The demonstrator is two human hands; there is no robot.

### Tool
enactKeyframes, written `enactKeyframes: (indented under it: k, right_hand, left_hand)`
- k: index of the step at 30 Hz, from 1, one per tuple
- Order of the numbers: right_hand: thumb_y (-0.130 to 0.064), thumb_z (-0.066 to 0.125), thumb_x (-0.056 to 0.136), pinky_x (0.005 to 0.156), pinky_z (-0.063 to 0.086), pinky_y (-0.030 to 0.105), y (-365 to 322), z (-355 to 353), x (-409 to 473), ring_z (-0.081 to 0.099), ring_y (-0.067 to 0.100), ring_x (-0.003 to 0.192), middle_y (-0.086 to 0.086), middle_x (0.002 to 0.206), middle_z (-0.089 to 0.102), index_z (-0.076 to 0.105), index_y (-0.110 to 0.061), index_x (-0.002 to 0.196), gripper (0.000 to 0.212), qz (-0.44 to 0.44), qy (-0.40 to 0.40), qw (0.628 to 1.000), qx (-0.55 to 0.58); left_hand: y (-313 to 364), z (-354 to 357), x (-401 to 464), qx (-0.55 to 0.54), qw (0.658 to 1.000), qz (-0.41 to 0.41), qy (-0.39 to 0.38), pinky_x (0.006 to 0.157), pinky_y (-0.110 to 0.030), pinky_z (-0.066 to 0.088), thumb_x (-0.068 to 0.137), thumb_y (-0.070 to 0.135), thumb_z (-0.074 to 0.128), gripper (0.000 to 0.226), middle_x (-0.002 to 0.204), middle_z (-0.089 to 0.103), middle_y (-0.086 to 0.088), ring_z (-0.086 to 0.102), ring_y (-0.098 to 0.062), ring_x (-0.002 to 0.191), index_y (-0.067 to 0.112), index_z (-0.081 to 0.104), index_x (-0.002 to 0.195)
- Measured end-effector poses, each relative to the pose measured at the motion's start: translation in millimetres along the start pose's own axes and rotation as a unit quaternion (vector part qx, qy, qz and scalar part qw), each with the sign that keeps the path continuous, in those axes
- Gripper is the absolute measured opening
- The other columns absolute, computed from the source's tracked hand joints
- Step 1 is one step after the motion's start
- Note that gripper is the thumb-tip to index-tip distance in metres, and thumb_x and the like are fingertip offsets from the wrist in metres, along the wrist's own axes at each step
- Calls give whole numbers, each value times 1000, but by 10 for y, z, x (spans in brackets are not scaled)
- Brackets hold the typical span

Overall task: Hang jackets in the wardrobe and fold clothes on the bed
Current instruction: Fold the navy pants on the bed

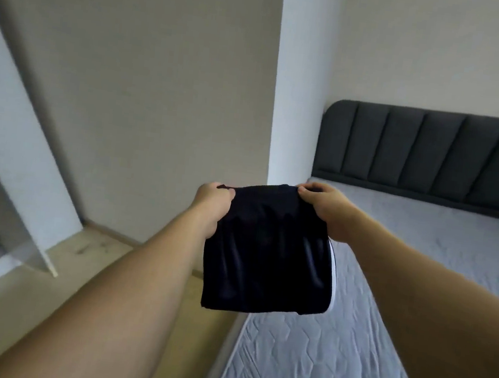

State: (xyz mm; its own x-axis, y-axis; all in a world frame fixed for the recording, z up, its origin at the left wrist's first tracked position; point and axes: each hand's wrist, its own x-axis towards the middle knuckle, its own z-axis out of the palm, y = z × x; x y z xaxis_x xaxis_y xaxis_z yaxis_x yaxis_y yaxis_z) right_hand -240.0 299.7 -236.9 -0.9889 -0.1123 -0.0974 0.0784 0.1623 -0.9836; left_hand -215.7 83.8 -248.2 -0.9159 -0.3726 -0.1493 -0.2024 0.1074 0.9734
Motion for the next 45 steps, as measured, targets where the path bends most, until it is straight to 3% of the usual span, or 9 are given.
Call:
enactKeyframes:
  k: [2,6,10,13,18,26,30,36,45]
  right_hand:
    - [-29,60,95,92,54,46,-960,417,-80,65,28,98,12,108,68,66,-19,102,14,-36,-21,999,-5]
    - [-29,62,94,88,56,43,-2477,1331,-290,63,23,87,7,100,65,65,-19,101,12,-106,-53,993,26]
    - [-23,61,95,88,53,44,-3429,2367,-439,59,24,88,8,96,62,64,-17,95,7,-180,-90,978,56]
    - [-22,61,95,85,54,42,-3898,3145,-481,60,24,88,9,98,62,64,-15,98,8,-200,-133,968,76]
    - [-24,61,96,71,55,35,-4381,4464,-398,62,23,83,7,95,64,62,-17,91,8,-216,-210,950,86]
    - [-21,64,93,73,59,36,-4900,6646,178,68,26,90,12,100,69,67,-8,106,18,-234,-310,911,140]
    - [-19,64,94,72,58,34,-5183,7770,484,67,25,88,12,102,69,66,-8,105,16,-221,-357,896,147]
    - [-21,63,95,59,55,29,-5478,9574,811,68,21,79,10,94,69,66,-10,101,13,-203,-422,873,136]
    - [-23,68,91,69,59,36,-5787,12381,1381,71,26,85,11,95,73,69,-10,98,15,-194,-484,848,91]
  left_hand:
    - [781,-681,-107,-1,998,34,45,91,-45,53,94,15,51,13,94,65,-4,62,-24,88,15,61,86]
    - [1963,-2042,-322,-7,986,111,126,90,-41,55,96,16,51,13,100,66,-3,64,-23,96,20,64,96]
    - [2669,-3279,-525,-7,959,177,222,82,-31,55,94,11,50,21,94,64,3,62,-18,92,27,62,85]
    - [2932,-4084,-615,3,942,194,275,83,-36,57,91,6,48,25,95,65,0,63,-21,92,24,63,84]
    - [2981,-5351,-475,5,917,189,351,88,-43,57,88,2,45,27,100,67,-9,64,-28,95,11,68,98]
    - [2875,-7280,395,5,876,177,449,90,-43,56,90,-1,43,27,102,65,-9,62,-26,95,7,68,96]
    - [2924,-8279,857,15,861,161,482,79,-36,53,92,-1,45,22,93,62,-10,58,-24,86,9,63,83]
    - [2764,-9804,1457,22,839,124,530,70,-32,41,90,-5,43,23,94,53,-12,49,-23,82,13,56,93]
    - [2138,-12175,2546,0,808,110,579,75,-34,49,92,-3,42,25,96,58,-12,52,-24,85,9,62,98]
